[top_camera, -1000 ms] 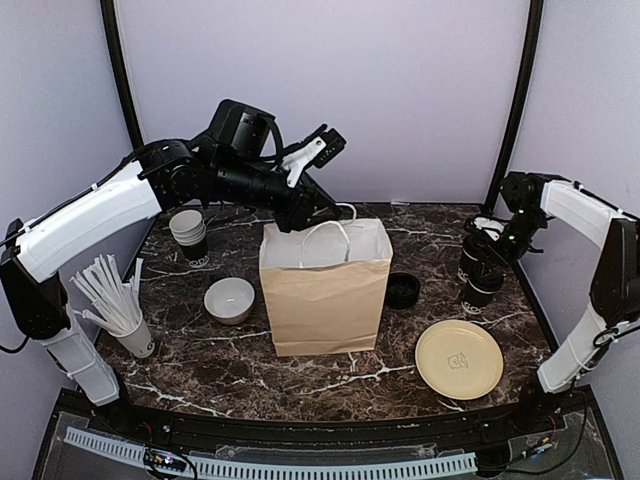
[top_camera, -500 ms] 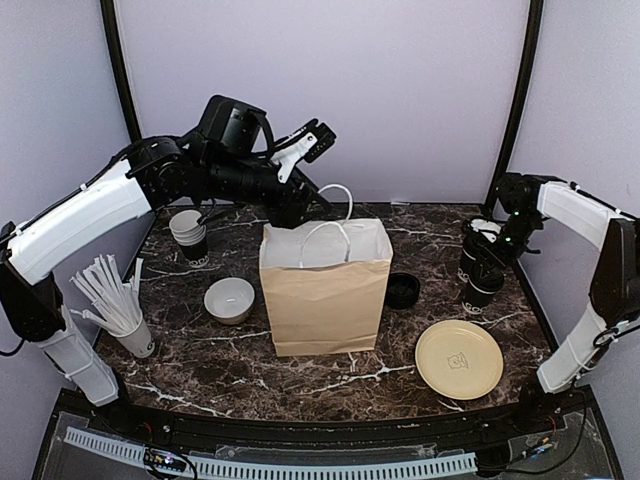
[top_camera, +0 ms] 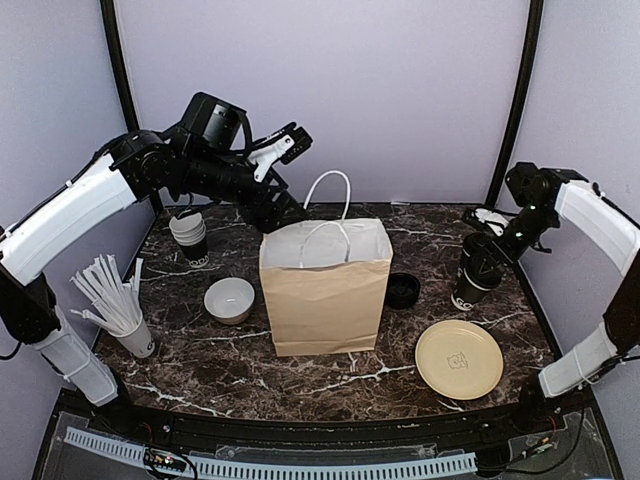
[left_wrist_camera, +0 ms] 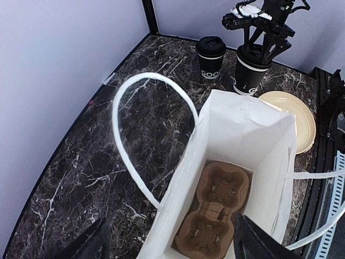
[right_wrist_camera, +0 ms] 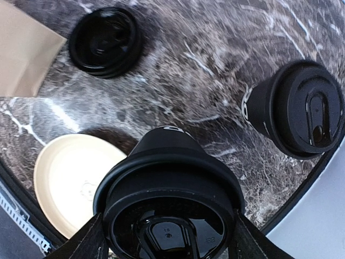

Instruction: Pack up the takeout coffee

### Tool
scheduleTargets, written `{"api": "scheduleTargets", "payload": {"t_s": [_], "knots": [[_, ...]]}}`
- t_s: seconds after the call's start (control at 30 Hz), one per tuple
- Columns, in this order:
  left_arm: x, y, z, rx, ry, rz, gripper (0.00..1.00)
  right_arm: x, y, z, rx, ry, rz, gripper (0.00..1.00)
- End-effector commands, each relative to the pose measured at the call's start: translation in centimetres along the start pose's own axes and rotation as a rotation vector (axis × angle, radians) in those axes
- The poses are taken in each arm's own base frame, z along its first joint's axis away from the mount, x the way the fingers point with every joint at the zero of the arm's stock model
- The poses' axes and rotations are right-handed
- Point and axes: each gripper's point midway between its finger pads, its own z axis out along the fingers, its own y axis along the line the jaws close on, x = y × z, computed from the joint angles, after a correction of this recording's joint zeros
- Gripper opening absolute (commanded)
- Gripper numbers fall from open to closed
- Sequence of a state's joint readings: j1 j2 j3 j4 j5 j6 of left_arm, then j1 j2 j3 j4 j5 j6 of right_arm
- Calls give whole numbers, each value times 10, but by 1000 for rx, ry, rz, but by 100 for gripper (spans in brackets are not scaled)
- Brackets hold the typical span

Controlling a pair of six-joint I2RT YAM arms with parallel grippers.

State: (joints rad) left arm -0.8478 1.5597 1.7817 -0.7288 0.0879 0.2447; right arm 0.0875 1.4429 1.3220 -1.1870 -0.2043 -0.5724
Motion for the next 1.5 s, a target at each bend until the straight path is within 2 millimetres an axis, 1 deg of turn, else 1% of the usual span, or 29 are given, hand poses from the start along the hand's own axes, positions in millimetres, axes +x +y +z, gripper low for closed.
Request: {"api": "scheduleTargets", "payload": {"t_s": [0.0, 0.1, 0.2, 0.27, 0.3, 0.33, 0.37, 0.4, 0.43, 0.47, 0.5, 0.53, 0.57, 0.6, 0.63, 0.7, 0.8, 0.9, 0.97, 1.07, 1.17, 1.23, 1.33, 1.4, 1.43, 1.47], "knots": [[8, -6, -3, 63, 38, -2, 81, -14, 29, -23, -68, -91, -75, 59], [15, 4, 16, 63, 71, -28, 81, -23, 39, -35, -84, -128, -114, 59], [11, 4, 31, 103, 55, -44, 77, -35, 46, -52, -103, -187, -146, 59], [6, 7, 41, 110, 38, -51, 75, -43, 51, -59, -123, -222, -161, 60], [5, 8, 50, 113, 39, -53, 74, -45, 54, -61, -138, -233, -171, 60], [-3, 11, 50, 111, 14, -49, 71, -49, 57, -64, -159, -249, -175, 60], [-1, 12, 61, 119, 28, -51, 69, -53, 59, -66, -171, -262, -177, 60], [-4, 13, 66, 139, 28, -54, 65, -57, 61, -69, -185, -279, -179, 61], [-5, 13, 68, 152, 30, -54, 62, -61, 63, -73, -198, -295, -183, 60], [-5, 13, 72, 176, 36, -61, 55, -65, 64, -77, -206, -312, -190, 60], [-6, 13, 73, 189, 34, -64, 47, -69, 65, -81, -210, -328, -195, 60], [-8, 11, 74, 213, 27, -68, 40, -72, 65, -83, -210, -340, -200, 60], [-8, 10, 74, 223, 22, -66, 27, -75, 65, -85, -208, -351, -205, 60], [-10, 8, 74, 238, 14, -65, 21, -79, 64, -87, -204, -364, -211, 60], [-11, 6, 73, 246, 8, -63, 11, -83, 63, -88, -204, -375, -213, 61], [-11, 6, 73, 244, 6, -60, 1, -92, 62, -89, -218, -392, -218, 60], [-15, 9, 67, 224, -4, -62, 0, -110, 66, -100, -251, -437, -240, 59], [-19, 14, 60, 193, -16, -64, 0, -130, 71, -115, -262, -486, -267, 59], [-24, 16, 53, 175, -28, -68, 0, -145, 77, -132, -255, -530, -300, 59], [-23, 18, 49, 160, -25, -83, 0, -161, 84, -151, -236, -582, -343, 59], [-21, 18, 46, 158, -14, -106, 0, -174, 92, -170, -221, -634, -386, 58], [-22, 18, 44, 151, -13, -129, 0, -178, 103, -186, -245, -693, -430, 58], [-23, 10, 41, 150, -3, -146, 0, -184, 117, -209, -280, -785, -482, 59], [-22, -6, 40, 150, 13, -128, 0, -187, 123, -220, -285, -830, -508, 58], [-21, -13, 40, 156, 21, -123, 0, -189, 123, -222, -281, -843, -506, 58], [-19, -25, 40, 174, 35, -112, 1, -192, 120, -224, -260, -864, -507, 58]]}}
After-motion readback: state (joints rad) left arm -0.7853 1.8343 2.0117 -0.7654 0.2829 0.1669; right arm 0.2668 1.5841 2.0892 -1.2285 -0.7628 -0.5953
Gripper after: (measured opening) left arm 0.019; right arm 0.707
